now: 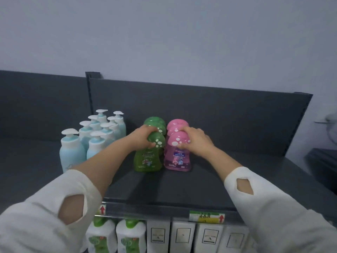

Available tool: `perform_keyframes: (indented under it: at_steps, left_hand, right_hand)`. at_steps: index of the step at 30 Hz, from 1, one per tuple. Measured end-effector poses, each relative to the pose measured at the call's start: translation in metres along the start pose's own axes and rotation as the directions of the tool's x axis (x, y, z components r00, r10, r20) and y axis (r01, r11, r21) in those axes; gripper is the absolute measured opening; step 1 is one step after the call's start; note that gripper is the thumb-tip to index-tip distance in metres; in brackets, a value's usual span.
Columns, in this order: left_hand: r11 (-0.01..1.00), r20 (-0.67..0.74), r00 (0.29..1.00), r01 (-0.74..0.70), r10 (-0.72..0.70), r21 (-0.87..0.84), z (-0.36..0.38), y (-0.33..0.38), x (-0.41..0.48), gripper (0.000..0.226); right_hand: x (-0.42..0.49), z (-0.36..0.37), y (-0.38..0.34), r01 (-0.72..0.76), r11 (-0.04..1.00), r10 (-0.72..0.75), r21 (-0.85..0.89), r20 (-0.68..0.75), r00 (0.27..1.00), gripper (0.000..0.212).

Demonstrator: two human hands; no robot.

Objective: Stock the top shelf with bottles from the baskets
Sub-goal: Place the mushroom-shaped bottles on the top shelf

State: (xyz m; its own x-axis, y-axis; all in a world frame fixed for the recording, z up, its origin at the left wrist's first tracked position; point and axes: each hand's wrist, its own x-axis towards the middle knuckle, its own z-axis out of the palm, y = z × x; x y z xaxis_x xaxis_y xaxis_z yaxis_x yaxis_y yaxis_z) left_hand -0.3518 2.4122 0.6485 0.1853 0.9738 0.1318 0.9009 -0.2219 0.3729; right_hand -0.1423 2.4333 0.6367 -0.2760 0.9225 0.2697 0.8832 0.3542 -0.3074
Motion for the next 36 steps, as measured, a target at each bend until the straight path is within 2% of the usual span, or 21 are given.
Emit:
perform_keyframes:
  at_steps: [3,6,11,15,18,21,23,28,33,36]
  left_hand:
    - [0.996,0.009,1.0,-0.001,0.0,0.093,0.003,-0.008,0.018,0.06]
    - [0.977,-0.001,0.999,-0.038,0.039,0.208,0.003,-0.011,0.023,0.07]
    - [0.957,-0.023,0.992,-0.115,0.126,0.267,0.004,-0.016,0.026,0.072]
    - [0.957,-0.047,0.99,-0.113,0.13,0.266,0.008,-0.02,0.028,0.071]
    - [0.953,-0.055,0.992,-0.094,0.115,0.287,0.009,-0.02,0.026,0.073]
    - [0.935,-0.125,0.985,-0.071,0.121,0.348,0.01,-0.015,0.019,0.081]
    - [0.931,-0.187,0.975,-0.048,0.123,0.362,0.005,-0.008,0.009,0.071]
    - [0.838,-0.345,0.917,0.023,0.199,0.546,-0.013,0.008,-0.035,0.041]
    - [0.727,-0.493,0.83,0.166,0.261,0.666,-0.041,0.001,-0.118,0.024]
    - [0.67,-0.525,0.835,0.295,0.166,0.681,-0.054,-0.031,-0.181,0.024]
  right_hand:
    - [0.012,0.008,0.004,-0.037,0.996,0.036,-0.084,-0.007,0.999,0.065]
    - [0.017,0.008,0.001,0.025,0.969,-0.029,-0.248,-0.013,0.999,0.072]
    - [0.021,0.012,-0.002,0.081,0.973,-0.087,-0.214,-0.019,0.996,0.07]
    - [0.022,0.014,-0.002,0.083,0.979,-0.089,-0.189,-0.023,0.996,0.069]
    - [0.02,0.014,-0.001,0.087,0.966,-0.095,-0.245,-0.019,0.995,0.072]
    - [0.015,0.012,-0.004,0.112,0.938,-0.151,-0.327,-0.094,0.984,0.068]
    - [0.011,0.008,-0.009,0.151,0.936,-0.211,-0.319,-0.162,0.964,0.055]
    - [-0.003,0.0,-0.042,0.283,0.894,-0.384,-0.348,-0.27,0.883,0.035]
    - [-0.021,0.002,-0.102,0.463,0.827,-0.56,-0.319,-0.393,0.729,0.025]
    - [-0.037,0.019,-0.158,0.645,0.725,-0.677,-0.241,-0.421,0.604,0.024]
